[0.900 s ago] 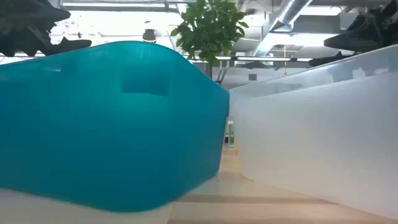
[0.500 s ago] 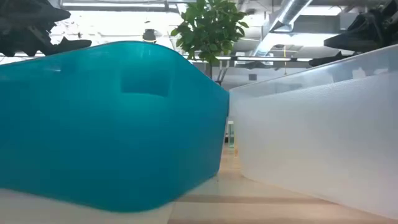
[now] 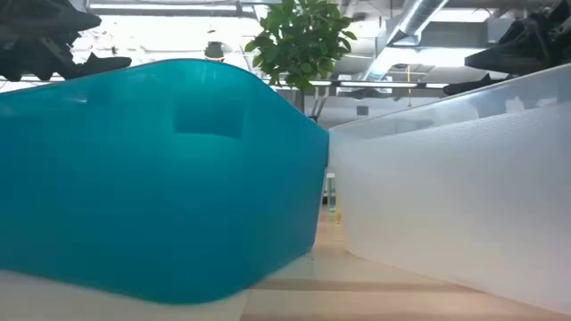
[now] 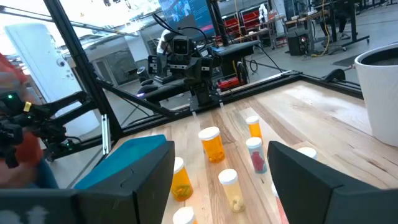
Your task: Pick and place medicine bottles into bin by pill shape (circle, oval)
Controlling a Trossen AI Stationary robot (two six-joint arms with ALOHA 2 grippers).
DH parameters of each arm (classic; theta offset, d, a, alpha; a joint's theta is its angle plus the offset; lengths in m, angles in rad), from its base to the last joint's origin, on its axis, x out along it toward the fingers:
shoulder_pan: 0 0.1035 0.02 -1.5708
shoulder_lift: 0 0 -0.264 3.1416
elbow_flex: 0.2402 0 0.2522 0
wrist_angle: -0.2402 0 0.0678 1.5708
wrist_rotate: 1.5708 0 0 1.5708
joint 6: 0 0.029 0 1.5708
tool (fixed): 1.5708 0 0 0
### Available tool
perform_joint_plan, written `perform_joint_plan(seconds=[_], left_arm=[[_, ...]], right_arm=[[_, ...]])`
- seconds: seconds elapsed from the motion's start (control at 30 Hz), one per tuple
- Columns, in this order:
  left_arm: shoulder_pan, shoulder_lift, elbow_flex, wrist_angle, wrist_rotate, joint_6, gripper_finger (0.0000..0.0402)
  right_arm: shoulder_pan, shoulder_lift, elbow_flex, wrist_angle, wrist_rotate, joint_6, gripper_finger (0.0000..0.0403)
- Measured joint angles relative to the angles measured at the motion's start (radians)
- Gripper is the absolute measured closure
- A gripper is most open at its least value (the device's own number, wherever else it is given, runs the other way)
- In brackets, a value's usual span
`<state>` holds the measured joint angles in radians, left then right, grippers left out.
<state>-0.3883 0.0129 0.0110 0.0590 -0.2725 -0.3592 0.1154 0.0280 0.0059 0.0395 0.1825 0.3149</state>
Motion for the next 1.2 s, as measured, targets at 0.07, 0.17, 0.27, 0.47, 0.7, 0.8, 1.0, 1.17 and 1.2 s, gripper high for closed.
perform_joint_plan(seconds=[0.07,0.17,0.27,0.47,0.7,0.8,1.0,1.17,1.2], left_arm=[[0.000,0.000,0.000,0.000,0.000,0.000,0.0143],[0.000,0.000,0.000,0.000,0.000,0.000,0.0143],[0.000,0.000,0.000,0.000,0.000,0.000,0.0143],[0.000,0.000,0.000,0.000,0.000,0.000,0.0143],[0.000,0.000,0.000,0.001,-0.001,-0.090,0.0143],[0.000,0.000,0.000,0.003,-0.031,-0.142,0.0143],[0.000,0.000,0.000,0.009,-0.039,-0.356,0.0143],[0.000,0.000,0.000,0.014,-0.132,-0.415,0.0143],[0.001,0.000,0.000,0.017,-0.157,-0.443,0.0143]], right_arm=[[0.000,0.000,0.000,0.000,0.000,0.000,0.0132],[0.000,0.000,0.000,0.000,0.000,0.000,0.0132],[0.000,0.000,0.000,0.000,0.000,0.000,0.0132],[0.000,0.000,0.000,0.000,0.000,0.000,0.0132],[0.000,0.000,0.000,0.000,0.000,0.000,0.0132],[0.000,0.000,0.000,0.000,0.000,0.000,0.0132],[-0.001,0.000,0.000,0.000,0.000,-0.021,0.0132],[0.003,0.000,0.000,0.007,0.000,0.042,0.0132],[0.002,0.000,0.000,0.010,0.000,0.090,0.0132]])
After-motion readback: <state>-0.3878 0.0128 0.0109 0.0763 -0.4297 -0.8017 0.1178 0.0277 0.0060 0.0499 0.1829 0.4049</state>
